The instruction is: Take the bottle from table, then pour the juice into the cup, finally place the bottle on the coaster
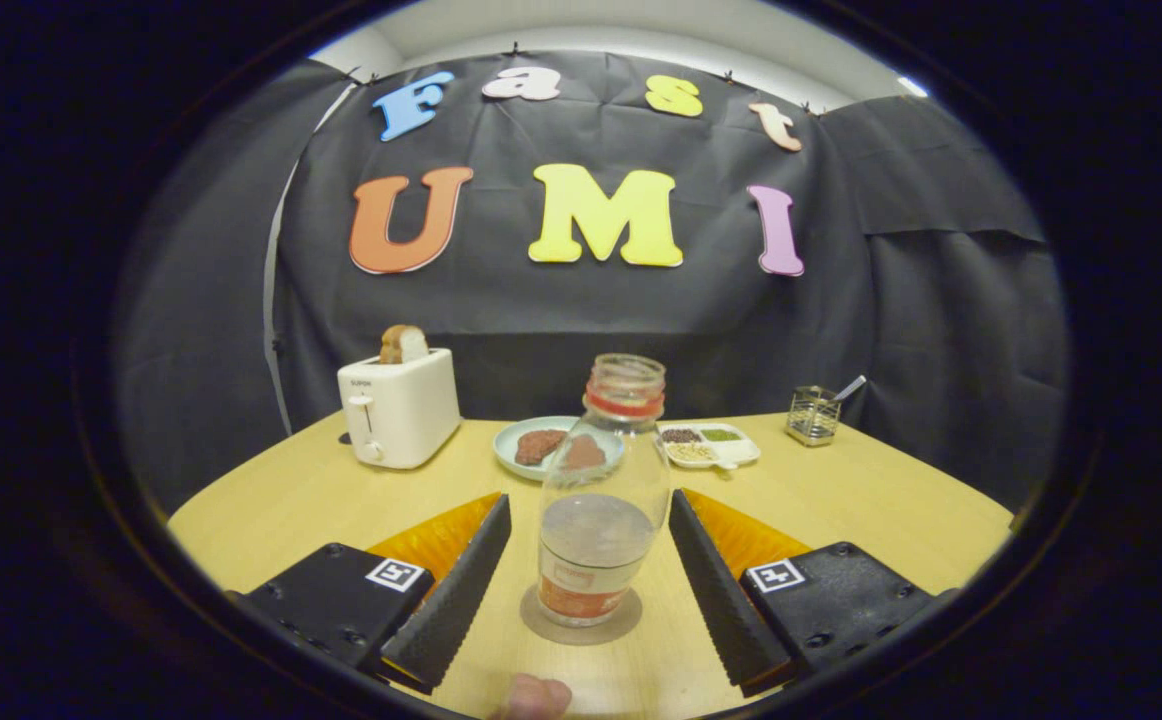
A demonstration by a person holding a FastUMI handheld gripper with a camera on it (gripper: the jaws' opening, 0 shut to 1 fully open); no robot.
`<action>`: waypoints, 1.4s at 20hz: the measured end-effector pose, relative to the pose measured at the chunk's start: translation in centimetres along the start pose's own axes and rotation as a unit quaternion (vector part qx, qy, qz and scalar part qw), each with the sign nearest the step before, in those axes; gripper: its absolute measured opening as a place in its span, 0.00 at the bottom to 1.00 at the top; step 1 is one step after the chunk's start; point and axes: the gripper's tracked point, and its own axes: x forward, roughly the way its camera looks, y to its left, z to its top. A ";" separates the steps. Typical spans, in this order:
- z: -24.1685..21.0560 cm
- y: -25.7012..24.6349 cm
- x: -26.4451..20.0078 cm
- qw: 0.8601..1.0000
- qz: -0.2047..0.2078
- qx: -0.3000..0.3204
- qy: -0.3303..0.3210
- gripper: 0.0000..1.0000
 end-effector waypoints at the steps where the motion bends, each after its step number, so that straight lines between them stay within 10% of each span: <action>1: 1.1 -0.1 -0.9 1.000 -0.001 0.002 -0.010 1.00; 16: 19.1 -1.0 -20.8 0.988 0.045 0.056 -0.136 1.00; 28: 16.1 -0.1 -29.1 0.991 0.065 0.059 -0.098 1.00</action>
